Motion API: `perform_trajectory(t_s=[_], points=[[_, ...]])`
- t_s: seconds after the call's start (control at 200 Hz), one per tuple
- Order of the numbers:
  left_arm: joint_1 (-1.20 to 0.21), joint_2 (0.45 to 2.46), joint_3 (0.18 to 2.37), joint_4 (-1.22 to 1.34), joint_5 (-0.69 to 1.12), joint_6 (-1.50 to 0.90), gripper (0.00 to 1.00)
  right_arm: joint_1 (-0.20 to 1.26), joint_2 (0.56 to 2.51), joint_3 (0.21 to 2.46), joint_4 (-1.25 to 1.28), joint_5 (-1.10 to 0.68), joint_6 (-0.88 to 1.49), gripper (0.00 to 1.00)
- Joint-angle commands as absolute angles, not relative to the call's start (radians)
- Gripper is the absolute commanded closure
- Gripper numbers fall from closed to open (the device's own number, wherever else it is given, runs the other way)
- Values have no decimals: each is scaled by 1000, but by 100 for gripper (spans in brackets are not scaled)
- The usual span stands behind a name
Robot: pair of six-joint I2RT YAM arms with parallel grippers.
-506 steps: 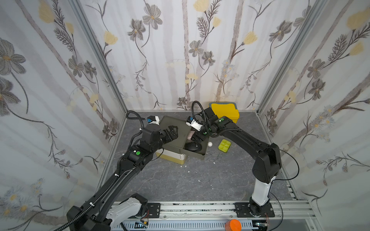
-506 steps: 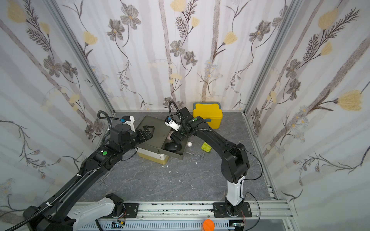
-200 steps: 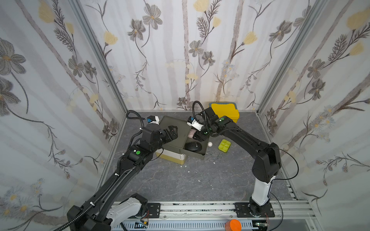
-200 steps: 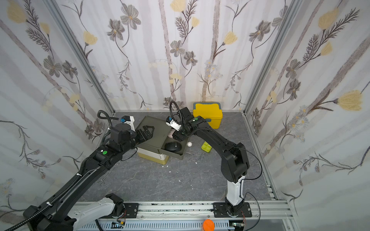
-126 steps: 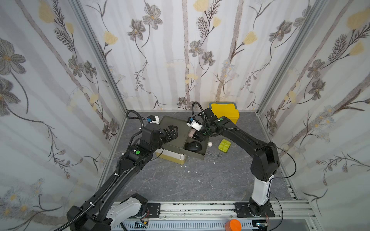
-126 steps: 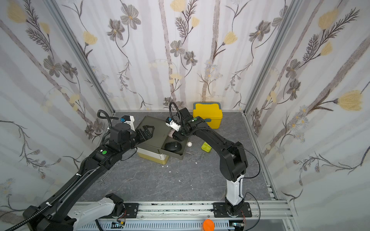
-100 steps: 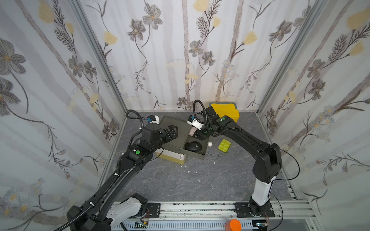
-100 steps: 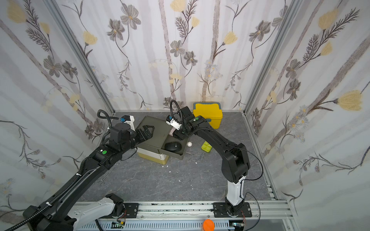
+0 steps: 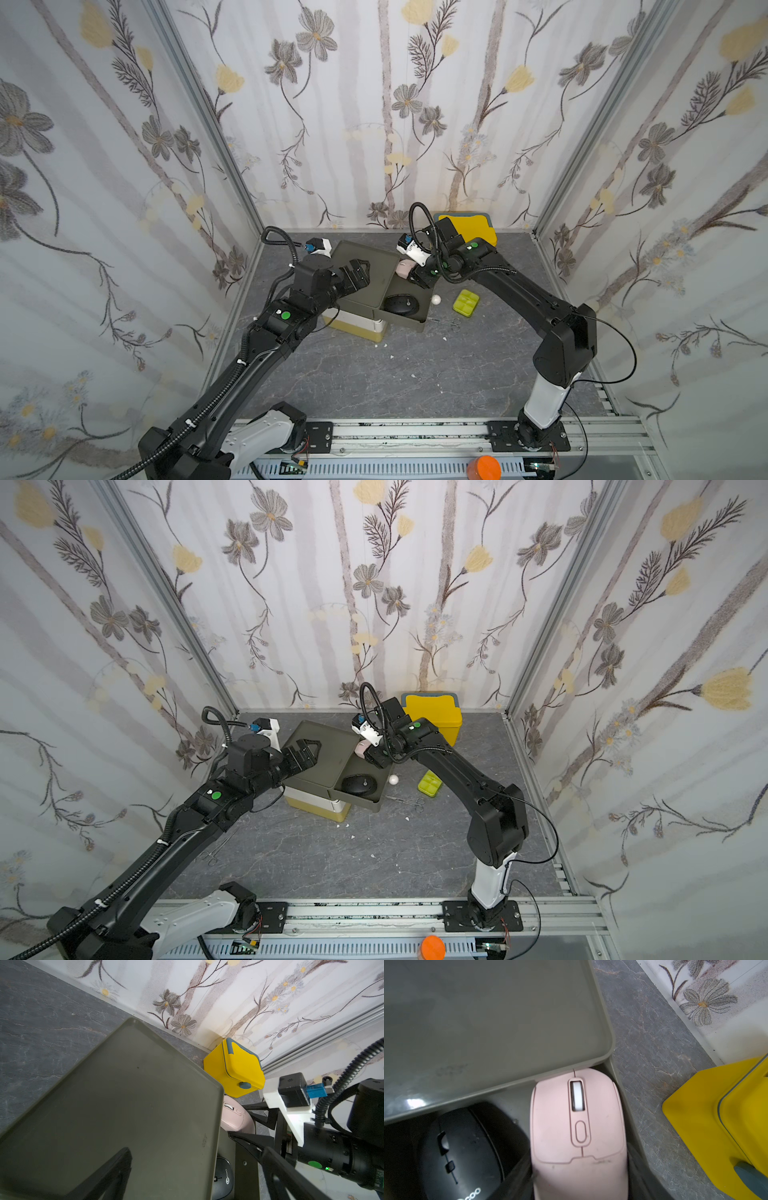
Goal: Take the mice out of the drawer
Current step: Pick up the mouse from the drawer, then place the mouse at the center of the board.
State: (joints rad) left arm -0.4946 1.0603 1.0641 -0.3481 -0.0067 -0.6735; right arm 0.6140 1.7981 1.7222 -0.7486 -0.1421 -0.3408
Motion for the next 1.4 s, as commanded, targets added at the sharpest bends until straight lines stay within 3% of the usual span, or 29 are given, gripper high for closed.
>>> perform_trajectory(t_s=[0.0, 0.18, 0.515, 0.834, 1.139, 1.399], points=[[-494, 1061, 1075, -347, -6, -661, 0, 611, 1765, 1723, -736, -128, -321, 44], [-494, 1066, 1080, -342, 25, -666, 0, 582, 1684, 1668, -724, -127, -267, 44], [-560, 1095, 1108, -334, 91, -652, 0, 409, 1373, 1347, -574, -168, 44, 44], [-667, 1138, 1134, -316, 50, -658, 0, 302, 1175, 1058, -569, 74, 233, 43], [-683, 1116, 1098, -307, -14, -662, 0, 302, 1164, 809, -405, 202, 322, 43], [-683, 1115, 1116, -345, -31, -628, 0, 302, 1351, 775, -349, 197, 300, 43]])
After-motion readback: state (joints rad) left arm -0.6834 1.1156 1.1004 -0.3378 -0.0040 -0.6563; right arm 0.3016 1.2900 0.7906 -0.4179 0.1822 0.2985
